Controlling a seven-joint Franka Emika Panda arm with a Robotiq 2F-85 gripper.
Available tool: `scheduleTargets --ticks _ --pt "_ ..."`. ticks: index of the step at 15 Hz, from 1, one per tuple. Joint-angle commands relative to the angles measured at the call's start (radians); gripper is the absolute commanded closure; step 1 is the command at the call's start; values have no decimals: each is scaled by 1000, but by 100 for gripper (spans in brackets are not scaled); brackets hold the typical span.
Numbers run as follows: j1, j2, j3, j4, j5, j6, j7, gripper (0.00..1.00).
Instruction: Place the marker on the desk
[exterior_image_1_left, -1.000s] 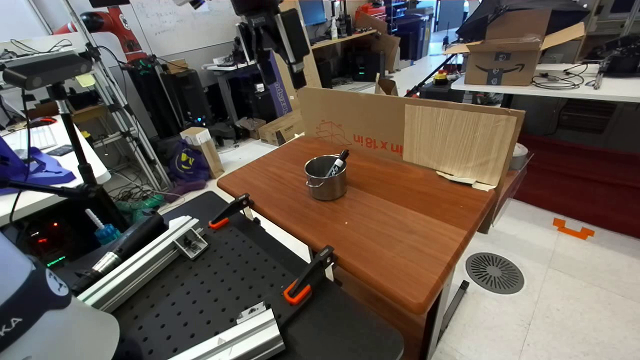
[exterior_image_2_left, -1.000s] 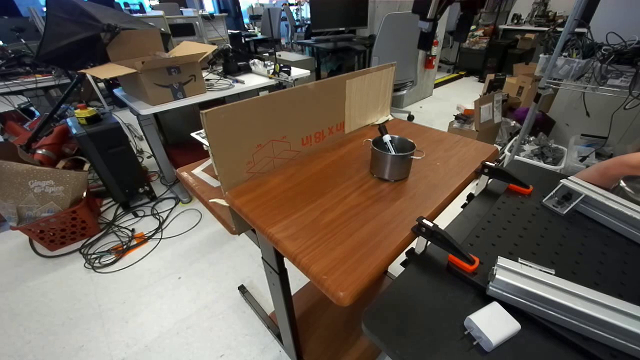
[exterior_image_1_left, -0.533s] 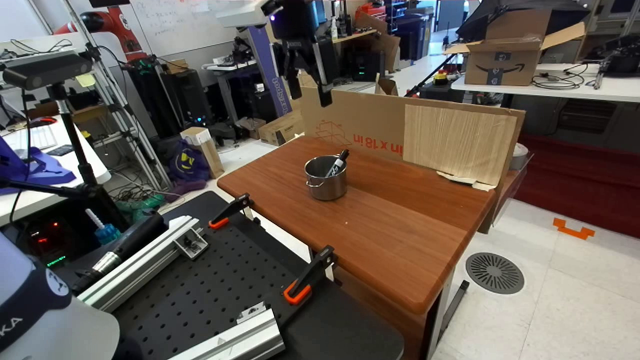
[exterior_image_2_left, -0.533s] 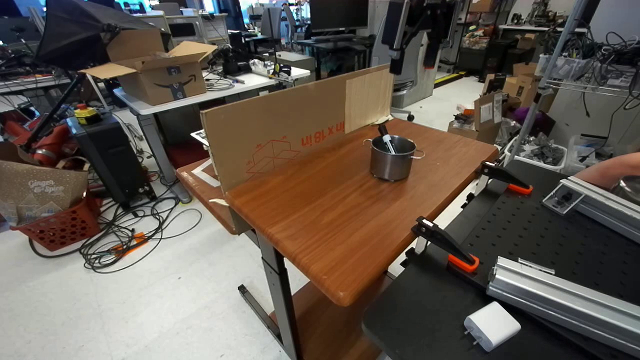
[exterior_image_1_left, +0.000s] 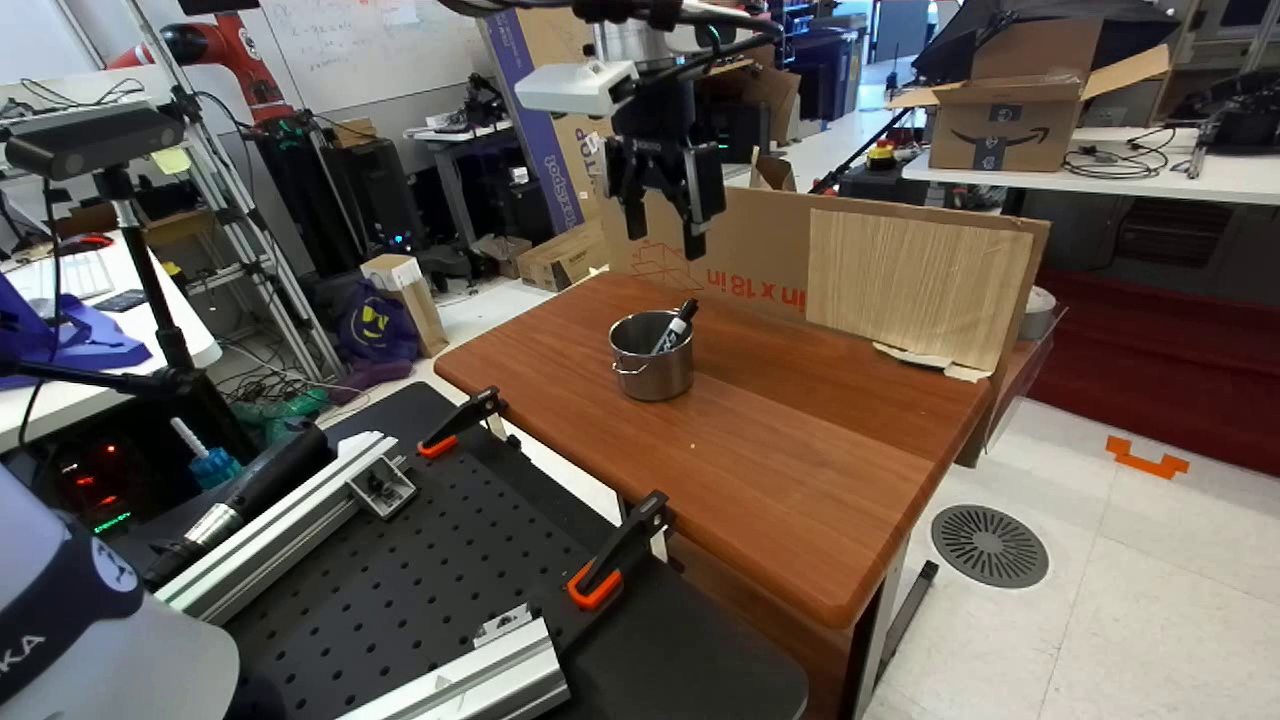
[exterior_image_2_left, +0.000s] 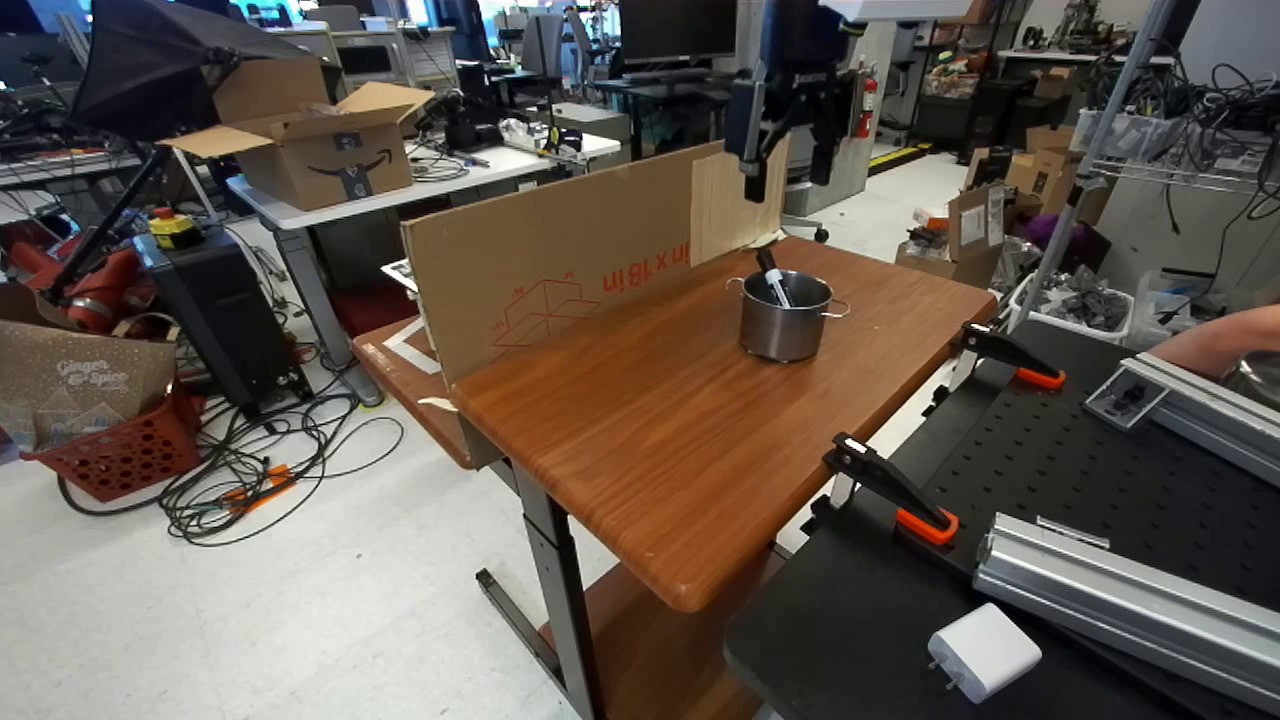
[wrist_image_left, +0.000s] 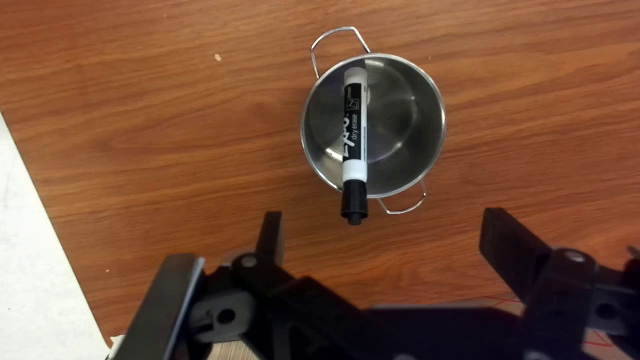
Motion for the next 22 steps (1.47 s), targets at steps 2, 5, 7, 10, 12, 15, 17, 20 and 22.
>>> scheduleTargets --ticks 2,5,7,10,12,15,17,20,22 --pt "2 108 -7 84 34 -10 -32 0" --pt "6 154 -9 100 26 5 -22 0" --pt "6 181 -10 116 26 -1 -22 0" --pt "5 214 -11 141 26 -10 -20 0" --pt "8 238 -14 162 22 -16 -13 0" --pt "12 274 -15 195 19 -28 -6 0" --pt "15 288 -15 206 17 -27 -5 25" --pt "18 293 -14 209 19 -19 -8 44" --pt "16 295 -12 216 23 -23 -11 58"
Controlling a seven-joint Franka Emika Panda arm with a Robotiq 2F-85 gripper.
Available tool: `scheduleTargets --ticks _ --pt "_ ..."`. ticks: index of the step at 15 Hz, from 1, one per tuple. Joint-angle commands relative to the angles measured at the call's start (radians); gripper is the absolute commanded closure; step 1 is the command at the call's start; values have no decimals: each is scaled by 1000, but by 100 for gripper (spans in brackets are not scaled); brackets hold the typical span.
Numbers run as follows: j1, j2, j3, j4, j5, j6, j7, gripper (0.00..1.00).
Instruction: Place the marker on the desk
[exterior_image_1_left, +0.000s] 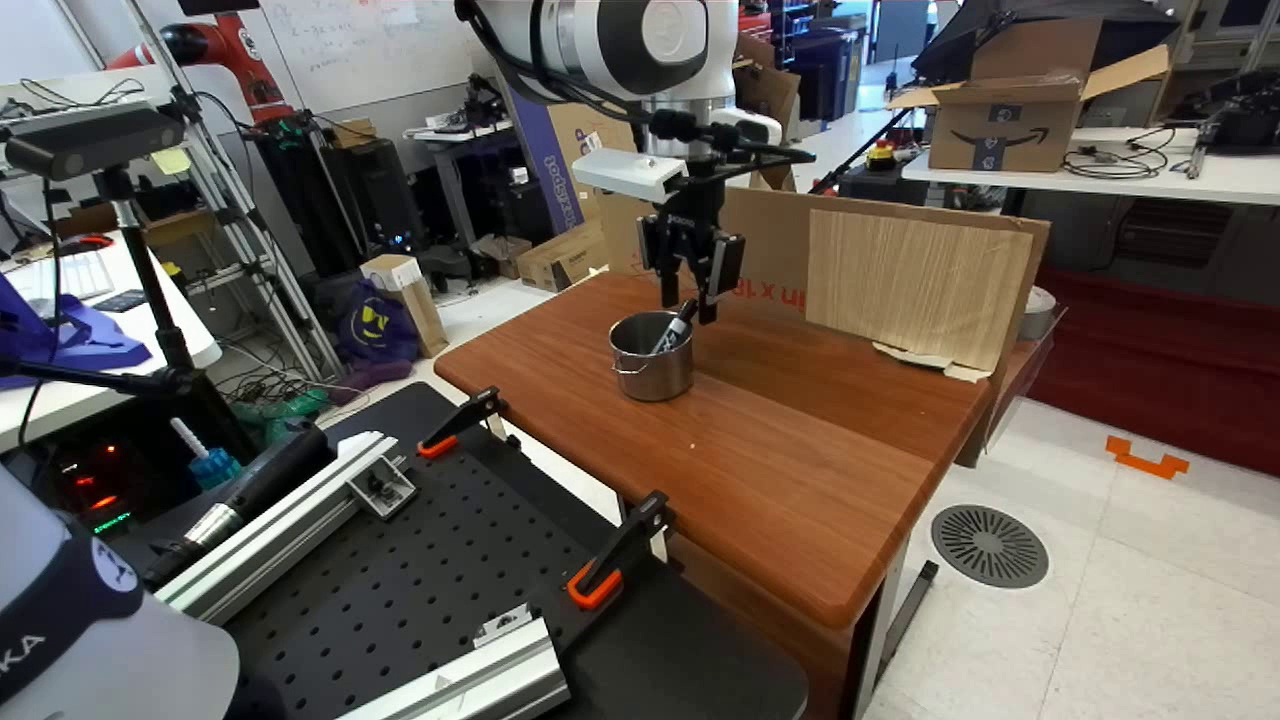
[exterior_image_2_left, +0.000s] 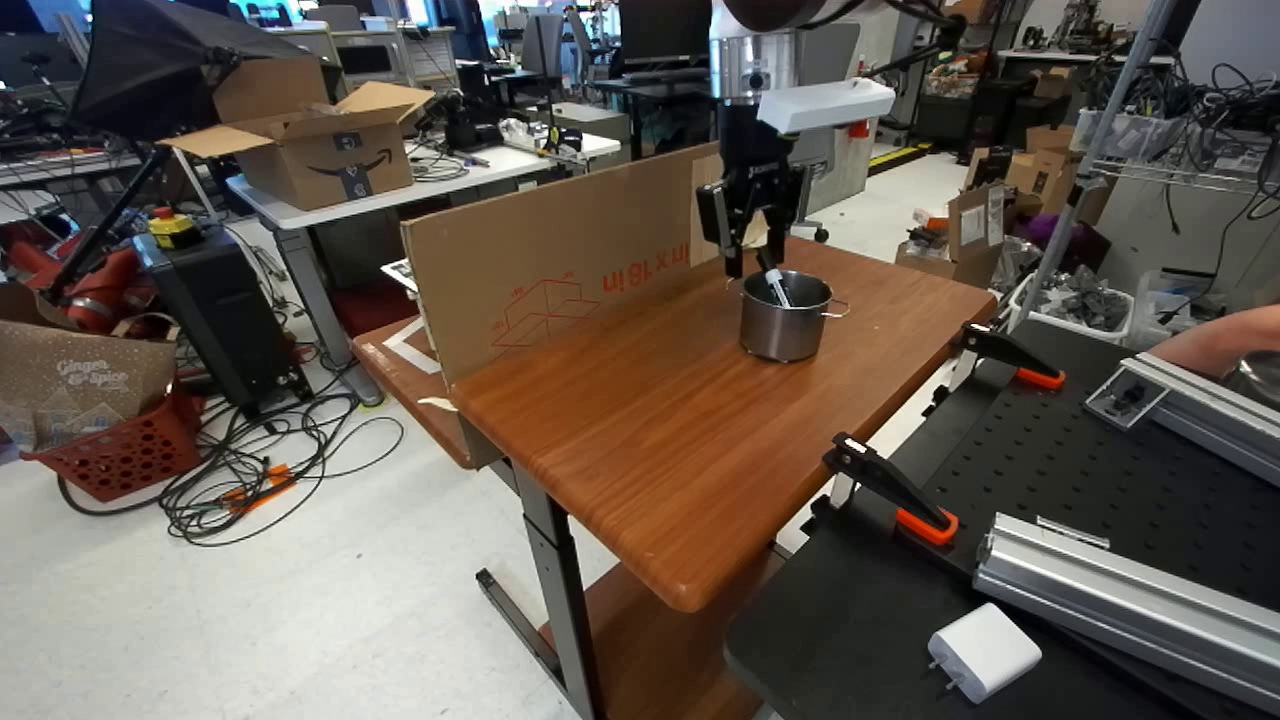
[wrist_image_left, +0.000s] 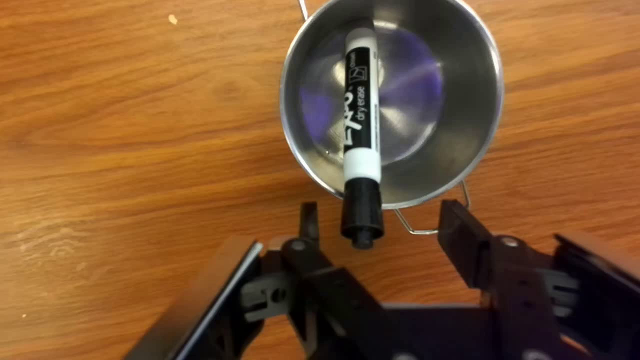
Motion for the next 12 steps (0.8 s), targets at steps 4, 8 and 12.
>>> scheduleTargets --ticks 4,8,12 --pt "8 15 -8 33 24 -27 -11 88" --pt "7 12 -7 35 26 -28 -13 95" --pt "3 -1 -5 27 32 -27 -18 95"
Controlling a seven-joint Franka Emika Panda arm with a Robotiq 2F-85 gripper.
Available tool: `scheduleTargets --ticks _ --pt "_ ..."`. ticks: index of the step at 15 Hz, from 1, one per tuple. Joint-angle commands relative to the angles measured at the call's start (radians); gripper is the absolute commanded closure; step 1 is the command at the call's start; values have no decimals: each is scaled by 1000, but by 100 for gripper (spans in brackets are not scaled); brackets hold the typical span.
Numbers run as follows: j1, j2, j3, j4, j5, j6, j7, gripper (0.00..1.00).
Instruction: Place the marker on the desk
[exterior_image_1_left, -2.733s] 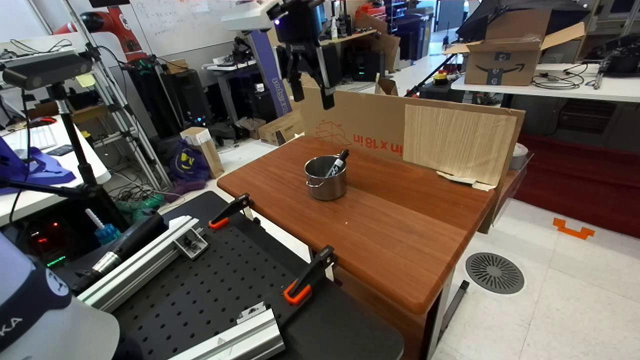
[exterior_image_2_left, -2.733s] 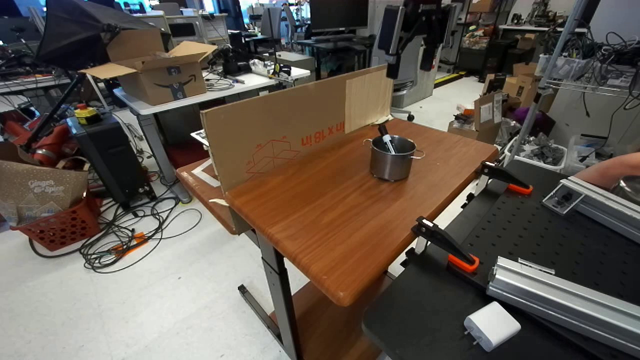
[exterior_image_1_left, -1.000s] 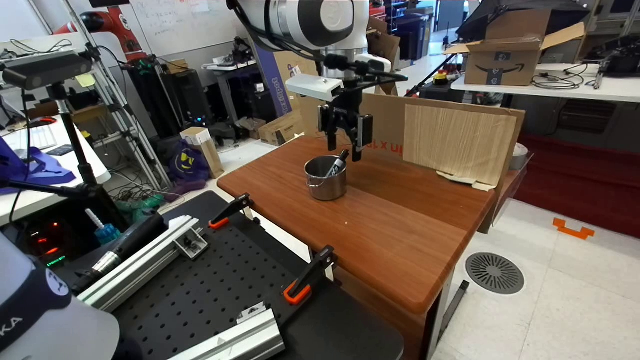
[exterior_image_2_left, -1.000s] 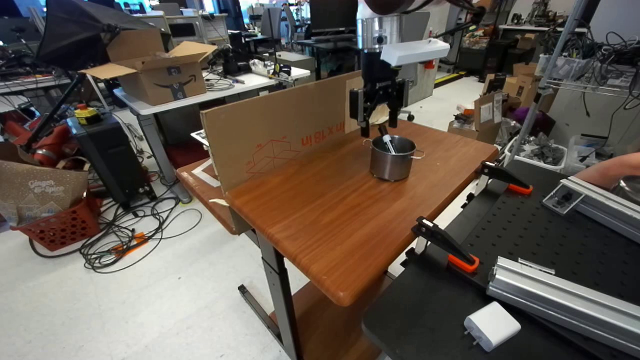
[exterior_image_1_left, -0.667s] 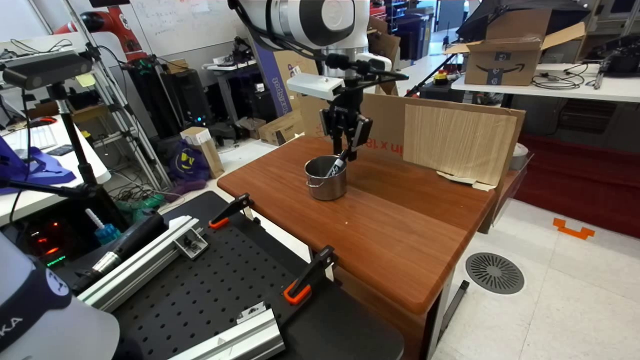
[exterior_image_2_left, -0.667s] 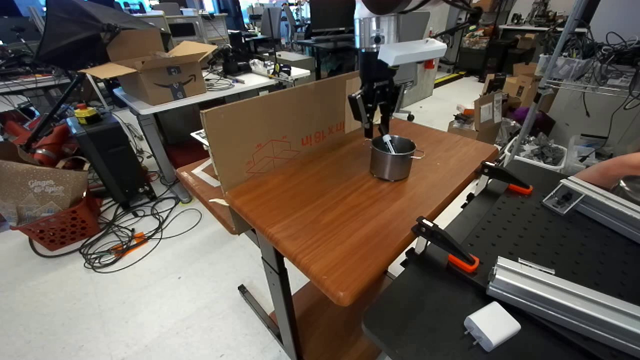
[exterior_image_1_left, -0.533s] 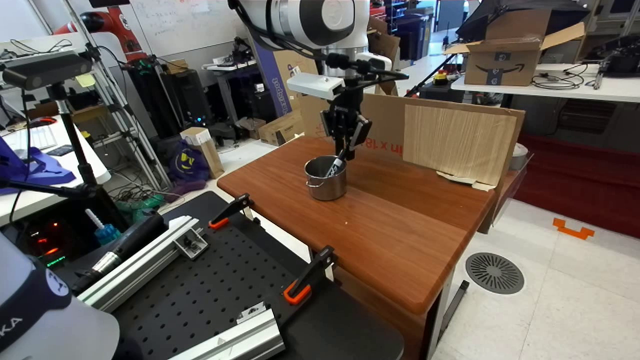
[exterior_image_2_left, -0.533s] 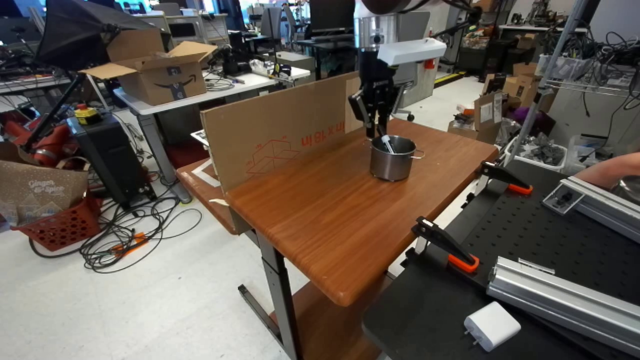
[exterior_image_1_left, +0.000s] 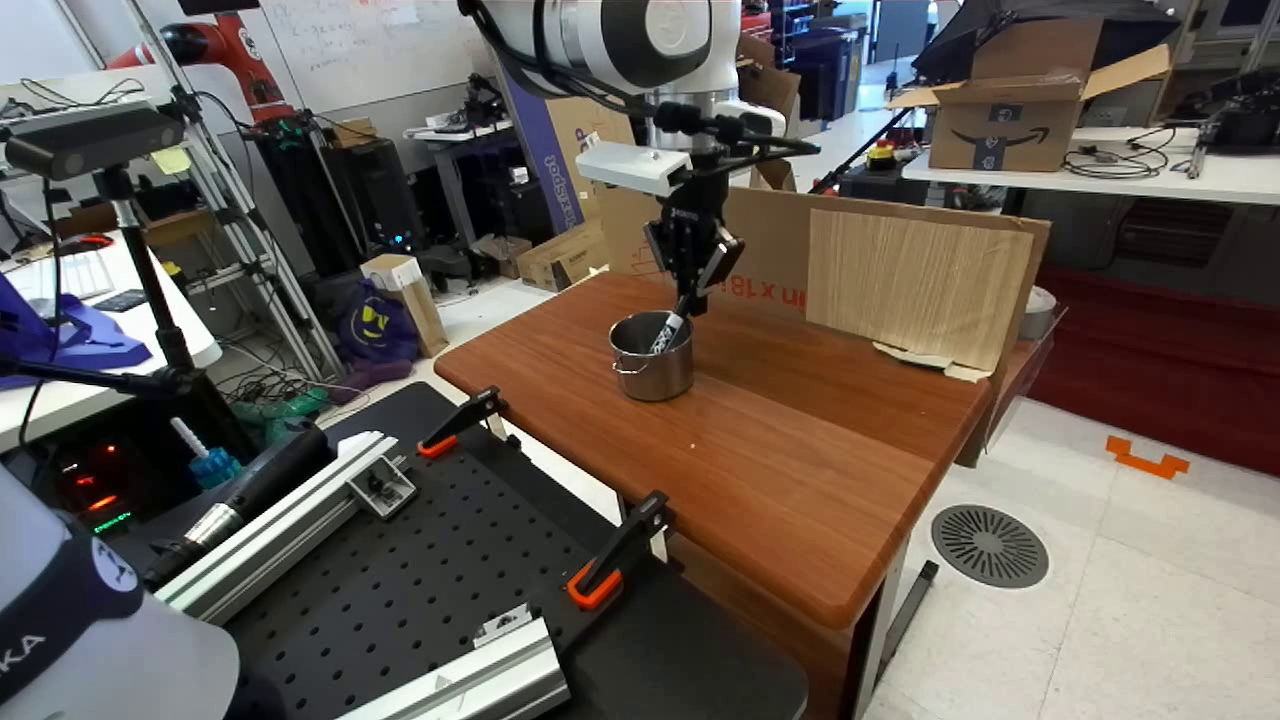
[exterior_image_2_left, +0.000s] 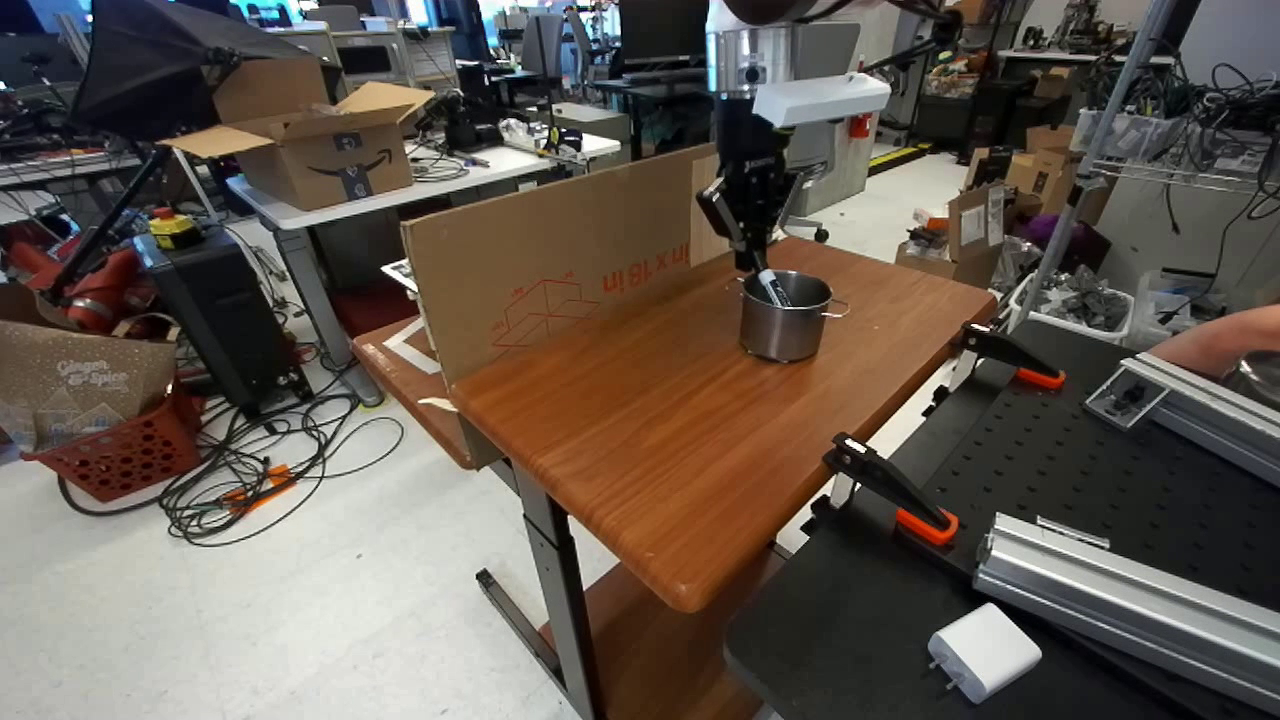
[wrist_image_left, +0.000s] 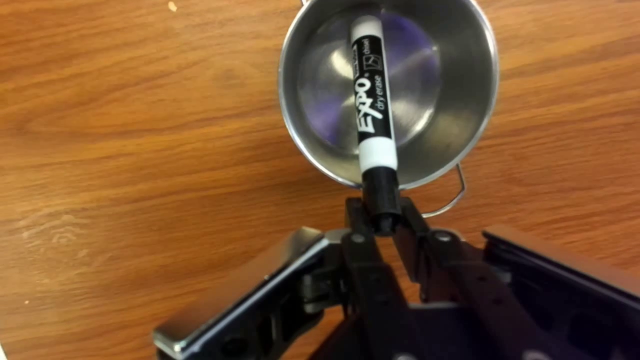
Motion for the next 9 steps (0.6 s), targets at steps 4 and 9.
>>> scheduleTargets --ticks 4,9 --pt "2 -40 -5 -7 32 -28 -19 95" --pt "-9 -144 3 -39 68 -31 -34 95"
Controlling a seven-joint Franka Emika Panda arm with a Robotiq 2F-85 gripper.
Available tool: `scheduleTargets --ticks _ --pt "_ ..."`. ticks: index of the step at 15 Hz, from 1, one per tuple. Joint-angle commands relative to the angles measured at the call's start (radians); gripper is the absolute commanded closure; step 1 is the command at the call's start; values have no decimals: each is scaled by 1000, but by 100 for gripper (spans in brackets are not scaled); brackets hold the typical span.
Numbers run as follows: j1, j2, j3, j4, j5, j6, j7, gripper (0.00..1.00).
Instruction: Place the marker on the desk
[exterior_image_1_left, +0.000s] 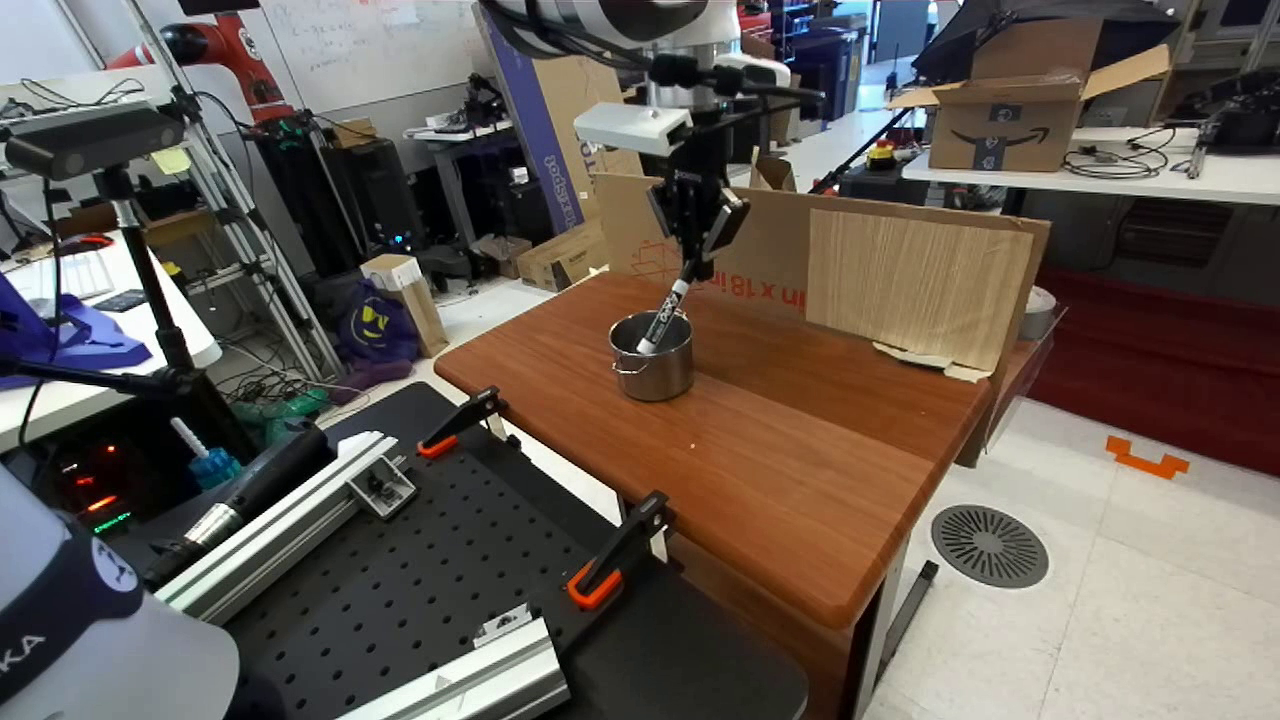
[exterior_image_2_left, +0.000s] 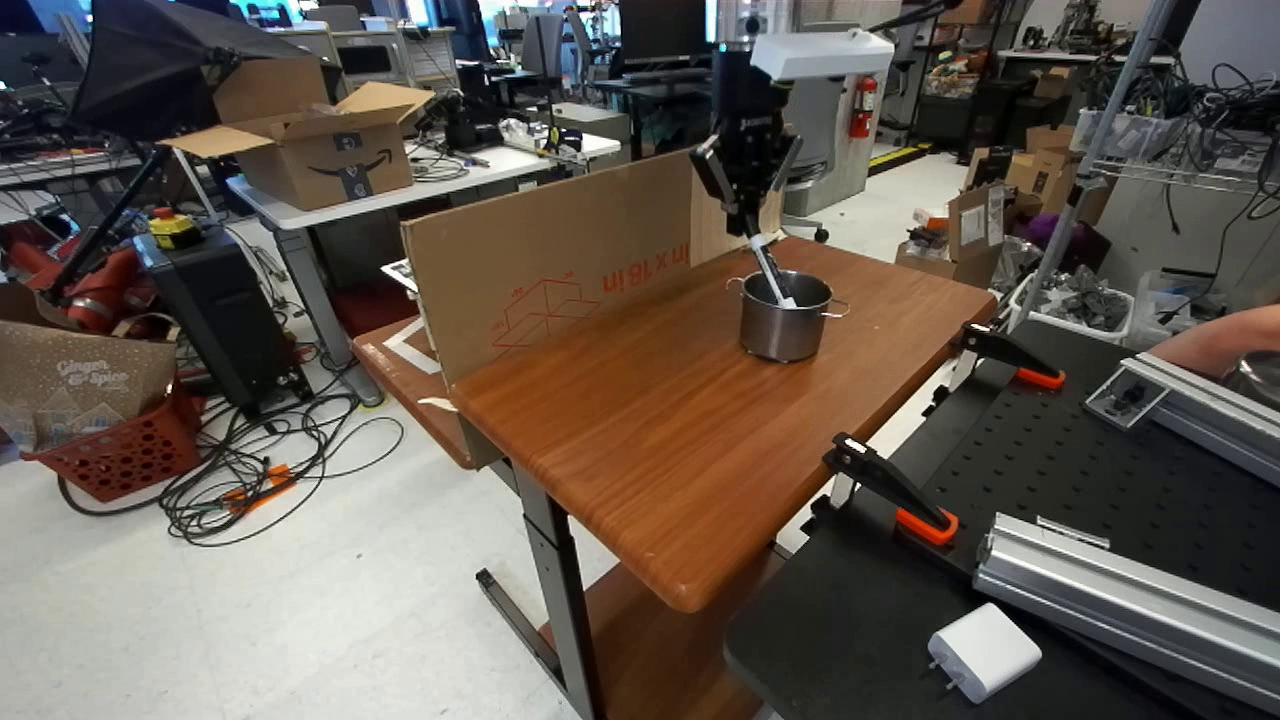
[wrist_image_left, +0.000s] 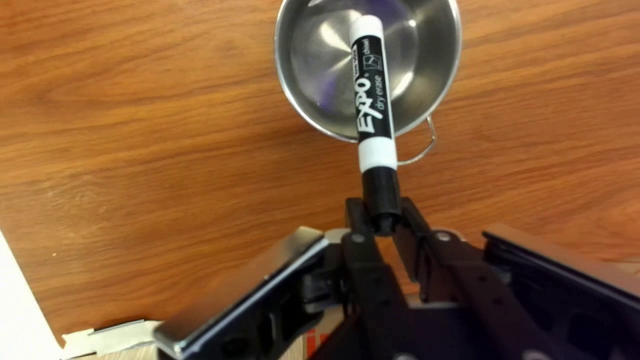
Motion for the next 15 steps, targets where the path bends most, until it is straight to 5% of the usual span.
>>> scheduleTargets --ticks 1,7,15 --pt "-7 -93 3 -38 58 -31 -34 95" --pt "27 -157 26 -53 90 -41 -8 95" --pt "144 -49 65 -30 32 -31 76 95"
